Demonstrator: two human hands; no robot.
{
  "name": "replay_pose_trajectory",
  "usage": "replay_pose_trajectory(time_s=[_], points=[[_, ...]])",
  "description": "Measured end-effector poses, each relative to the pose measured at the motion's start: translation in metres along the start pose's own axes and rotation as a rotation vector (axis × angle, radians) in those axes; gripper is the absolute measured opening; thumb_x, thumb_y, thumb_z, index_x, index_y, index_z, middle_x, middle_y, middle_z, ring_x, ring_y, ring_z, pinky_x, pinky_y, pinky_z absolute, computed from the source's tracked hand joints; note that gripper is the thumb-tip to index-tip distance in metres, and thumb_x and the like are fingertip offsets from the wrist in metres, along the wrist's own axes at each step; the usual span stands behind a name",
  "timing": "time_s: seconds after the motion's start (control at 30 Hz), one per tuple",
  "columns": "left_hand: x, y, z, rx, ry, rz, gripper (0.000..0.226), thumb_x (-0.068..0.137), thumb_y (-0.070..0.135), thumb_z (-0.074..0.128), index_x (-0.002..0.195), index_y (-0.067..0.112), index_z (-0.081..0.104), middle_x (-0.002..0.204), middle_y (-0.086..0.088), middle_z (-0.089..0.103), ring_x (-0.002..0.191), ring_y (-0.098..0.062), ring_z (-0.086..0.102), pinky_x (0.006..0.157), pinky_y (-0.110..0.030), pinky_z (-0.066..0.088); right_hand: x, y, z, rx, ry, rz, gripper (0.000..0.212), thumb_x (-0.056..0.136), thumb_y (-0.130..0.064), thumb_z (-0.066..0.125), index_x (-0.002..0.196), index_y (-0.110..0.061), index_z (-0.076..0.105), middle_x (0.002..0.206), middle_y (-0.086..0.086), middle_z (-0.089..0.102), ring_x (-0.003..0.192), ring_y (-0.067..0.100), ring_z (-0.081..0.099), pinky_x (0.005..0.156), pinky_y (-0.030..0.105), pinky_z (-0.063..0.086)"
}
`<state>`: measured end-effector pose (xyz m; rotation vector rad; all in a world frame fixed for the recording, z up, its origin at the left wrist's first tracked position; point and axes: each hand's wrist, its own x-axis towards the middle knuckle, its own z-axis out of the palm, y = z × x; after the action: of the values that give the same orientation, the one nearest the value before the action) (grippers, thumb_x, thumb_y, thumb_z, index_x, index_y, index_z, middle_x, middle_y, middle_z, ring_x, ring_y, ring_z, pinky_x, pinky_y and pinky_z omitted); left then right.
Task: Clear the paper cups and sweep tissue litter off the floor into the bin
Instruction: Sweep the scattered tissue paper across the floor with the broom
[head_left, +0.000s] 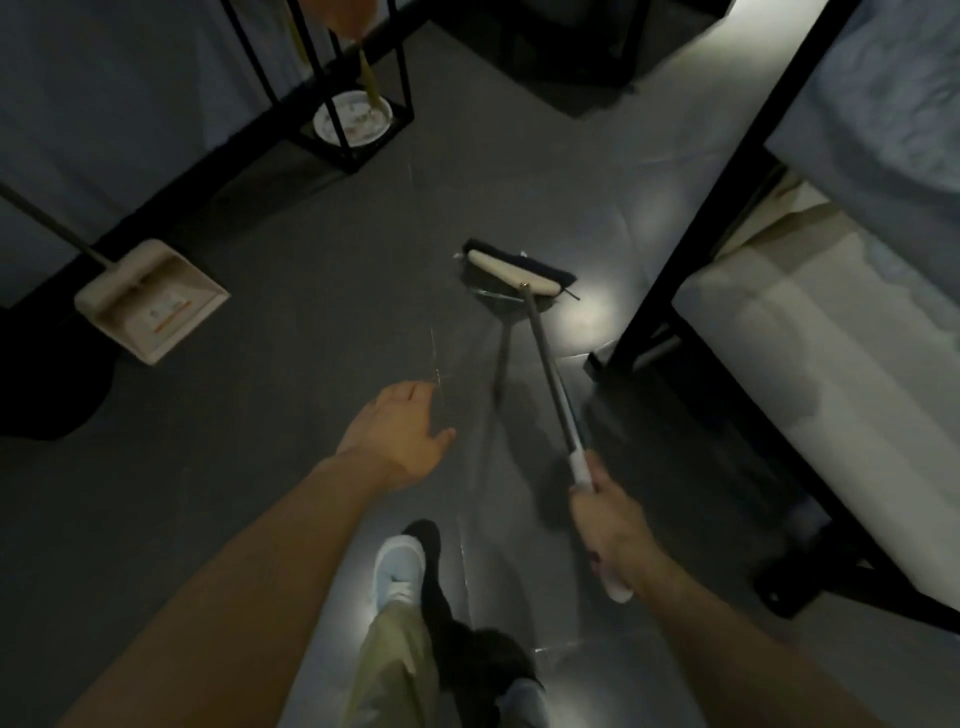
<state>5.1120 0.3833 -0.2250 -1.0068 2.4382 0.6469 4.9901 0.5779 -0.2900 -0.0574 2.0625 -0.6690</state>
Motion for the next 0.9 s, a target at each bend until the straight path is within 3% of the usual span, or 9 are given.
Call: replay_pose_trajectory(time_s=[0.1,0.2,0.3,0.37,0.43,0.53,0.63,0.8,0.9], points=[[-0.023,0.012,0.011,-0.003,0.008,-0.006,0.066,0.095,0.042,0.046,0.148,0.011,0.02,0.153,-0.009,0.026,0.141,-0.024,0.023,0.116,-0.032,0.02,-0.029,0.022,0.003,-0.025,0.016,-0.115,0.049,0.098,-0.031,0.047,0.146,-0.034,0.035,0.133,0.009,0.055,0.111,0.03,0.056,0.083,0.025,0.041],[-0.038,0.015,0.023,-0.033,0.026,-0.014,0.066,0.095,0.041,0.047,0.148,0.012,0.022,0.151,-0.009,0.028,0.14,-0.024,0.023,0.115,-0.031,0.02,-0.025,0.027,0.002,-0.02,0.124,-0.109,0.039,0.094,-0.035,0.053,0.126,-0.014,0.058,0.099,0.016,0.066,0.078,0.028,0.062,0.073,0.04,0.053],[-0.045,0.007,0.034,-0.053,0.034,-0.039,0.066,0.094,0.041,0.048,0.147,0.011,0.022,0.151,-0.009,0.029,0.14,-0.024,0.024,0.115,-0.031,0.021,-0.007,0.004,-0.01,-0.06,0.152,-0.084,0.04,0.095,-0.035,0.052,0.092,0.003,0.062,0.079,0.02,0.064,0.053,0.025,0.057,0.046,0.027,0.05],[-0.048,-0.001,0.041,-0.055,0.029,-0.056,0.066,0.094,0.041,0.048,0.147,0.011,0.022,0.151,-0.008,0.029,0.14,-0.024,0.024,0.115,-0.03,0.02,0.009,-0.022,-0.018,-0.09,0.164,-0.144,0.04,0.097,-0.032,0.049,0.08,0.004,0.057,0.077,0.02,0.061,0.051,0.025,0.056,0.043,0.025,0.048],[-0.049,-0.01,0.047,-0.051,0.021,-0.076,0.066,0.095,0.041,0.048,0.148,0.012,0.022,0.152,-0.008,0.028,0.14,-0.023,0.023,0.115,-0.029,0.019,0.027,-0.045,-0.021,-0.045,0.179,-0.169,0.046,0.098,-0.037,0.047,0.07,-0.001,0.05,0.071,0.016,0.057,0.052,0.025,0.057,0.052,0.031,0.053],[-0.045,-0.027,0.052,-0.055,0.034,-0.115,0.066,0.094,0.042,0.048,0.147,0.012,0.023,0.151,-0.008,0.029,0.141,-0.022,0.023,0.115,-0.029,0.019,0.059,-0.074,-0.022,0.179,0.123,-0.115,0.034,0.1,-0.035,0.047,0.083,-0.005,0.047,0.069,0.009,0.046,0.039,0.014,0.053,0.031,0.018,0.042],[-0.041,-0.041,0.056,-0.059,0.039,-0.141,0.066,0.094,0.042,0.048,0.147,0.012,0.023,0.151,-0.008,0.03,0.14,-0.022,0.024,0.115,-0.029,0.019,0.078,-0.1,-0.03,0.218,-0.04,0.041,0.016,0.102,-0.02,0.043,0.093,-0.006,0.046,0.072,0.007,0.046,0.053,0.015,0.047,0.031,0.015,0.04],[-0.038,-0.057,0.07,-0.088,0.044,-0.169,0.066,0.094,0.043,0.048,0.147,0.013,0.023,0.151,-0.007,0.028,0.141,-0.021,0.022,0.116,-0.03,0.019,0.097,-0.091,-0.013,0.211,-0.146,0.111,0.036,0.101,-0.033,0.043,0.073,-0.011,0.039,0.044,0.0,0.034,0.024,0.006,0.027,0.032,0.01,0.025],[-0.043,-0.061,0.083,-0.1,0.036,-0.168,0.066,0.094,0.043,0.047,0.147,0.013,0.022,0.152,-0.006,0.028,0.141,-0.02,0.022,0.116,-0.03,0.019,0.107,-0.07,0.006,0.039,-0.096,0.071,0.048,0.101,-0.037,0.041,0.062,-0.01,0.036,0.035,0.002,0.035,0.031,0.014,0.033,0.041,0.02,0.03]])
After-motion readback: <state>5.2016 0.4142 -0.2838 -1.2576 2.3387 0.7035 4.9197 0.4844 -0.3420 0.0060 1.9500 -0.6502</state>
